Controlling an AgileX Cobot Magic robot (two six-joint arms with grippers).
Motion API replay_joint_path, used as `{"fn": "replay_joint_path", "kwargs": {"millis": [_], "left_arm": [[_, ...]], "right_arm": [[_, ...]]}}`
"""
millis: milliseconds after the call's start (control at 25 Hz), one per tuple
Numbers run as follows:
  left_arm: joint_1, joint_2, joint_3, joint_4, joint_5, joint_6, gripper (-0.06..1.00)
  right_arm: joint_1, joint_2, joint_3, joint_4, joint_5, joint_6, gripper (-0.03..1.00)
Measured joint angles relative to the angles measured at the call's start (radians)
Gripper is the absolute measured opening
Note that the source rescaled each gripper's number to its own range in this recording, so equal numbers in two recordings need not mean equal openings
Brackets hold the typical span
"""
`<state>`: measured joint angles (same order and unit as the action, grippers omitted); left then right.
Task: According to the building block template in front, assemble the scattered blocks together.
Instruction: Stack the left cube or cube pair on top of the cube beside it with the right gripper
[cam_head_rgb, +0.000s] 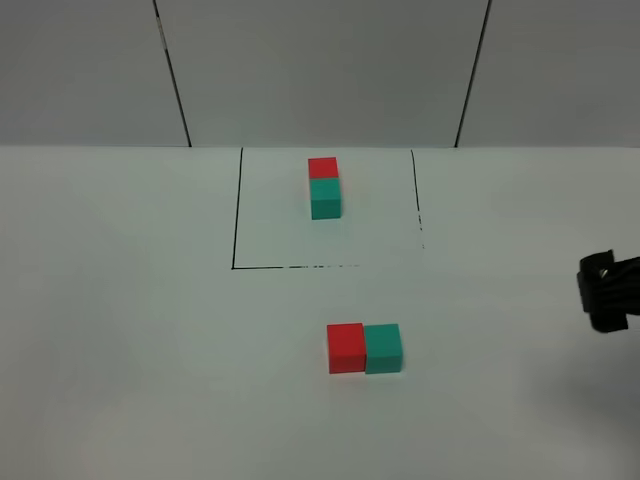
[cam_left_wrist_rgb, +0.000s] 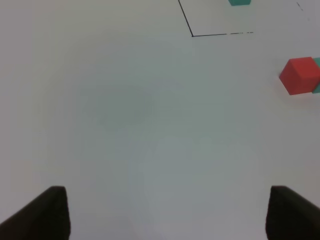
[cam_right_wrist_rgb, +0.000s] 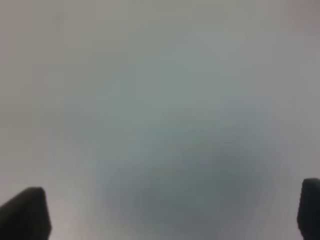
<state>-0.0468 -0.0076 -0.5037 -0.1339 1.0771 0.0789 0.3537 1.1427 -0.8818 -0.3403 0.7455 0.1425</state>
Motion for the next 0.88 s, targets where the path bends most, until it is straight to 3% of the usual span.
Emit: {"fn": "replay_joint_path", "kwargs": {"millis": [240, 480, 640, 880], "left_arm": [[0.000, 0.000, 0.000, 0.000, 0.000, 0.000, 0.68], [0.000, 0.000, 0.000, 0.000, 0.000, 0.000, 0.68], [0.000, 0.000, 0.000, 0.000, 0.000, 0.000, 0.68], [0.000, 0.000, 0.000, 0.000, 0.000, 0.000, 0.68]], "right_arm": [[0.036, 0.239, -0.181, 0.155, 0.042, -0.454, 1.00], [0.124, 0.583, -0.502, 0.229, 0.256, -0.771, 1.00], [0.185, 0.774, -0.691, 0.287, 0.387, -0.922, 1.00], [0.261, 0.937, -0.779, 0.281, 0.386, -1.045, 1.00]]}}
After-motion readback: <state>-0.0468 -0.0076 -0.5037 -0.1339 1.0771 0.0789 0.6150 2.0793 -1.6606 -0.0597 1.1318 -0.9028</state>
